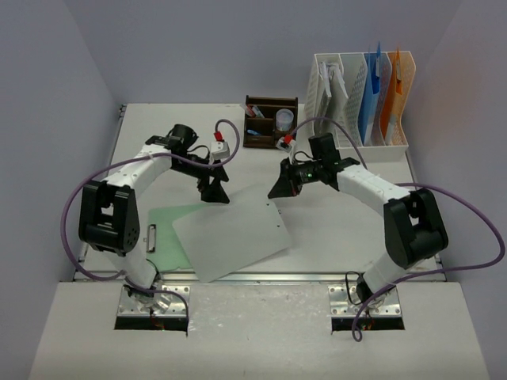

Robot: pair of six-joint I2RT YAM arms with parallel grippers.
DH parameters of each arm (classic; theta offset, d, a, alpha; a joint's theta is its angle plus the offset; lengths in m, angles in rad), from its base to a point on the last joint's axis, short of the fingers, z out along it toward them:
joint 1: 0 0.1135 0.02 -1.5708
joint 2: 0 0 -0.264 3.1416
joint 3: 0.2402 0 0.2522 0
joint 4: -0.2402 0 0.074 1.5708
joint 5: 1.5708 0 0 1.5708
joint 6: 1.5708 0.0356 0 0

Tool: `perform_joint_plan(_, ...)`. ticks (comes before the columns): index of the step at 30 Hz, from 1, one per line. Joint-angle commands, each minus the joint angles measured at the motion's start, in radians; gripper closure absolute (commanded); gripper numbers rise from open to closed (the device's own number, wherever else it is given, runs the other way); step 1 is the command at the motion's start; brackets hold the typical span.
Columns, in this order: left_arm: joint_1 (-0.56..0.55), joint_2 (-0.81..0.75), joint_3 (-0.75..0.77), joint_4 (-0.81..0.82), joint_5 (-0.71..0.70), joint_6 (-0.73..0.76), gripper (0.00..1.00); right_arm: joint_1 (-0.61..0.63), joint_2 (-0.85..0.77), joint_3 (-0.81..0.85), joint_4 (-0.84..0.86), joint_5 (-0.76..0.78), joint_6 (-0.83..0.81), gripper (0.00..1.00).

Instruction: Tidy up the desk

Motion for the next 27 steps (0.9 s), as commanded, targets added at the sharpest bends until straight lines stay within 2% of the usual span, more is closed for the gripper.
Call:
perform_joint_plan(1, -0.056, -0.003, 0.011, -0.095, 0.032, 0.091, 0.07, 0.021, -0.03, 0.083, -0.025, 0.012, -0.075, 1.0)
perform_joint_plan(4, -0.08, 0.018, 0.02, -0.134, 0.016, 0.113, 0.16, 0.042, -0.029, 0.112, -0.048, 0.028, -0.099, 1.0)
perform_joint_plan(7, -0.107, 0.048, 0.042, -0.207, 0.009, 0.142, 0.35, 0.061, -0.03, 0.128, -0.057, 0.046, -0.106, 1.0)
perform_joint_plan(11, -0.126, 0.049, 0.03, -0.219, 0.004, 0.142, 0.58, 0.086, -0.034, 0.158, -0.086, 0.079, -0.156, 1.0)
perform_joint_plan(14, -0.13, 0.049, 0.028, -0.219, 0.006, 0.121, 0.7, 0.103, -0.05, 0.171, -0.094, 0.095, -0.163, 1.0)
perform_joint_plan(18, -0.13, 0.051, 0.025, -0.248, 0.029, 0.122, 0.98, 0.107, -0.081, 0.192, -0.11, 0.127, -0.164, 1.0)
perform_joint_plan(19, -0.129, 0.046, 0.023, -0.252, 0.034, 0.121, 1.0, 0.107, -0.091, 0.191, -0.115, 0.137, -0.166, 0.98)
perform_joint_plan(20, -0.128, 0.04, 0.021, -0.256, 0.042, 0.119, 1.0, 0.106, -0.101, 0.19, -0.119, 0.148, -0.166, 0.94)
perform_joint_plan(21, -0.127, 0.032, 0.021, -0.259, 0.055, 0.121, 1.0, 0.102, -0.115, 0.186, -0.118, 0.164, -0.156, 0.81)
perform_joint_plan(22, -0.123, 0.024, 0.018, -0.26, 0.063, 0.124, 1.0, 0.096, -0.135, 0.177, -0.115, 0.184, -0.126, 0.57)
perform_joint_plan(23, -0.12, 0.008, 0.018, -0.259, 0.078, 0.124, 1.0, 0.084, -0.145, 0.17, -0.109, 0.195, -0.077, 0.44)
perform_joint_plan(25, -0.096, -0.021, 0.024, -0.246, 0.106, 0.113, 1.0, 0.052, -0.173, 0.162, -0.1, 0.183, -0.009, 0.3)
perform_joint_plan(27, -0.027, -0.066, 0.03, -0.227, 0.192, 0.102, 1.0, -0.038, -0.208, 0.151, -0.072, 0.14, 0.089, 0.17)
